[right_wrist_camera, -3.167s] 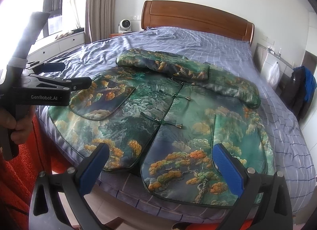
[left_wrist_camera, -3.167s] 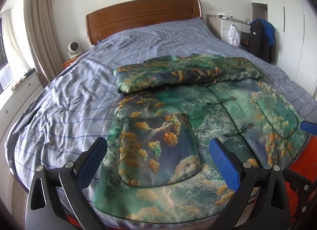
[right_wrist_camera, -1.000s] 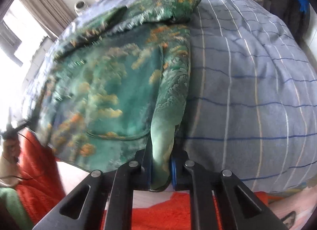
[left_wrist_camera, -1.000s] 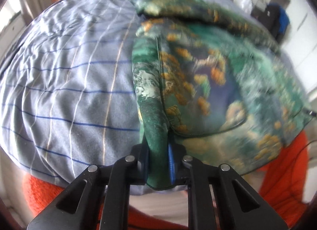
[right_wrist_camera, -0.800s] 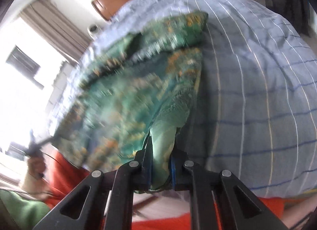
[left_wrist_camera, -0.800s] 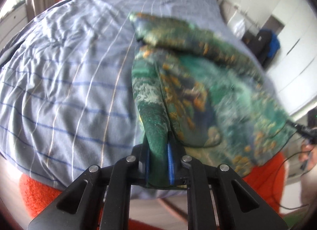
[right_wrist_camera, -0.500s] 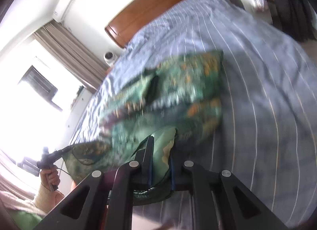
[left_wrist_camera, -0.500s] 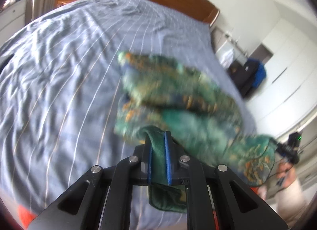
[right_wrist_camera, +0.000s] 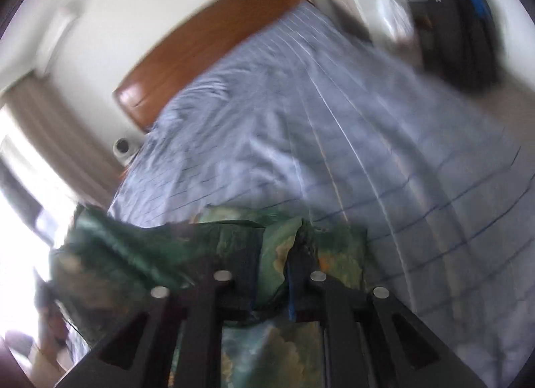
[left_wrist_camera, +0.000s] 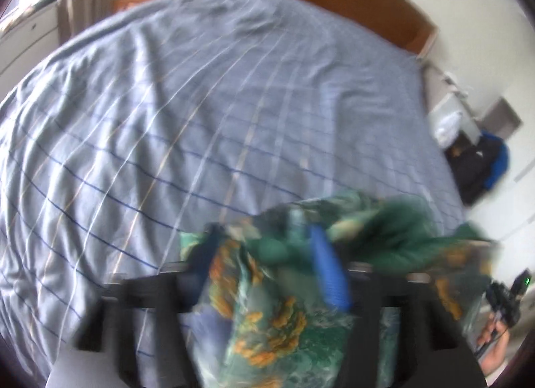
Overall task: Fold large clothes
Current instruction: 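Lift the hem with both tools and fold it over toward the collar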
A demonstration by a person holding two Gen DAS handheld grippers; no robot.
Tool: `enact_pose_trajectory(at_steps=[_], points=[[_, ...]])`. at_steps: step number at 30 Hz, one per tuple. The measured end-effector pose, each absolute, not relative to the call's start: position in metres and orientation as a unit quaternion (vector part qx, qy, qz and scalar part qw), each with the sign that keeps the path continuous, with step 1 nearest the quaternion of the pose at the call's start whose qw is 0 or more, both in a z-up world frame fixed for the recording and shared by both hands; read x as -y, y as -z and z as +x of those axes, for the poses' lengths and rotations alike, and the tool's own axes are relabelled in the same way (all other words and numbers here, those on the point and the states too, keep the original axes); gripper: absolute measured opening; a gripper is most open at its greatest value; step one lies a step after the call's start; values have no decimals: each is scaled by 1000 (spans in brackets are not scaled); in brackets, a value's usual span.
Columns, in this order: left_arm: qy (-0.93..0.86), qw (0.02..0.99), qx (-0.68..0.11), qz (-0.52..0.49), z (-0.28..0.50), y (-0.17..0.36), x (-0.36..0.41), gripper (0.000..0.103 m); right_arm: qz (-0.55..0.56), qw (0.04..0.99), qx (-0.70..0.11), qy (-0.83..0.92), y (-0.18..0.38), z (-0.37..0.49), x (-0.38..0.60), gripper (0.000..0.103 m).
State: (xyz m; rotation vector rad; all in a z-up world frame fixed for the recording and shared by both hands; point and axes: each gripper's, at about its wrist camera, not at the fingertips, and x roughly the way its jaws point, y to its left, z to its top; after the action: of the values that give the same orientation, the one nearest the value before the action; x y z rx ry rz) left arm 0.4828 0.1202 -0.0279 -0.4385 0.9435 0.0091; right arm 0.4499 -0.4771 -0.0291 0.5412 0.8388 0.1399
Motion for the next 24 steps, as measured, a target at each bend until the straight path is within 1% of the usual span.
enact_pose_trajectory(at_steps=[1,2,3,4,5,7,9,12,13,14,15,16,17,19,21,23,24], points=[[1,868,-442,-229,482,27,-130,72,277,865,-414,-56,42,458,482,27],[16,866,-427,-258,479,24,-144,79,305,854,-418,-53,52,464,486,42],[21,866,-418,-274,474,23,-155,84,324,851,-409,-60,57,464,488,71],[20,869,-408,-281,470,20,-164,92,337,853,-393,-64,56,461,491,86],[15,874,-398,-278,465,18,-170,93,340,859,-376,-63,53,458,494,100],[23,882,-404,-241,456,22,-167,93,336,871,-353,-64,44,456,502,100],[47,877,-436,-198,458,35,-148,93,296,884,-357,-56,33,455,500,100],[72,867,-476,-132,463,59,-106,92,187,886,-417,-78,31,464,467,97],[80,862,-487,-113,466,66,-91,79,160,881,-436,-85,35,466,455,96],[81,858,-499,-95,469,74,-78,31,121,871,-468,-89,46,468,438,82],[63,854,-512,-71,471,81,-66,9,90,865,-487,-83,55,471,427,48],[48,857,-509,-63,470,80,-61,9,54,863,-498,-67,61,469,415,28],[43,869,-488,-63,466,71,-61,8,17,865,-500,-34,62,467,406,15],[37,891,-447,-73,455,48,-68,8,-1,884,-468,-10,47,458,398,13],[43,910,-400,-100,443,22,-81,8,-11,917,-399,-9,10,440,392,12],[29,925,-367,-98,440,12,-83,8,-30,940,-339,-13,-19,427,383,12],[15,931,-354,-92,442,16,-81,8,-39,946,-322,-7,-24,428,379,12]])
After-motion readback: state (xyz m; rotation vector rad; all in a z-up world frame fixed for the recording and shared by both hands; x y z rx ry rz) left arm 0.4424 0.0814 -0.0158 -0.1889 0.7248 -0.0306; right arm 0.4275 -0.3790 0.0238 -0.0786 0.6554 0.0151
